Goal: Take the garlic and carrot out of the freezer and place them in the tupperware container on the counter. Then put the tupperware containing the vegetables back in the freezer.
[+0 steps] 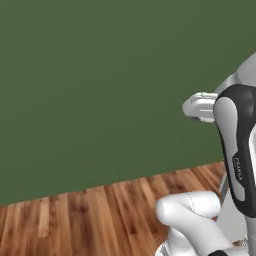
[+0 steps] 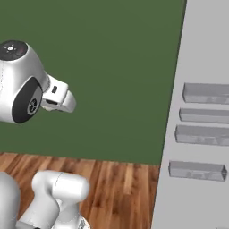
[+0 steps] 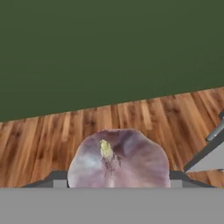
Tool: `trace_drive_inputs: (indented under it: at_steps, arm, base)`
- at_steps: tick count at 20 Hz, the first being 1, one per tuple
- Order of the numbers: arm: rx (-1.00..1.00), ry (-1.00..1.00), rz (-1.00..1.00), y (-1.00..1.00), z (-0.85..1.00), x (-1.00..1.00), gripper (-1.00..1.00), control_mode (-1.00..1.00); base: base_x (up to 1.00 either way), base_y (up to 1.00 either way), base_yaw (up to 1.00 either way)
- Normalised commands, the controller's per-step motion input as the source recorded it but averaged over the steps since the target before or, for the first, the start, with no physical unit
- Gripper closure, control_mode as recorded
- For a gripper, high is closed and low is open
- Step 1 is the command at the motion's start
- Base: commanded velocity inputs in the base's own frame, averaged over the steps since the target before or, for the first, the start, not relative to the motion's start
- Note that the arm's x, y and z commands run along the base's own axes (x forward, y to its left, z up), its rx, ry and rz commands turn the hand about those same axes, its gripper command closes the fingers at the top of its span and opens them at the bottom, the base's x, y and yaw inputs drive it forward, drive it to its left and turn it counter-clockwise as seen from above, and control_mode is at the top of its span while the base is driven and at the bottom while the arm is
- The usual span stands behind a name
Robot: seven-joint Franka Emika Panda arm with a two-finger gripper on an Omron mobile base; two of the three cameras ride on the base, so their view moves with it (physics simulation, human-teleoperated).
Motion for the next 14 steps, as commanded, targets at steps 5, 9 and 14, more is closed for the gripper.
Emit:
trace_drive_inputs:
  at_steps: [5, 9, 14]
  arm:
    - [0.00, 0.00, 0.00, 0.00, 0.00, 0.00, 1.00, 1.00]
    - [0.00, 0.00, 0.00, 0.00, 0.00, 0.00, 1.00, 1.00]
    - [0.00, 0.00, 0.00, 0.00, 0.00, 0.00, 1.00, 1.00]
  base:
    - [1.00, 0.49, -0.17]
    - [1.00, 0.46, -0.43]
    - [0.87, 0.42, -0.55]
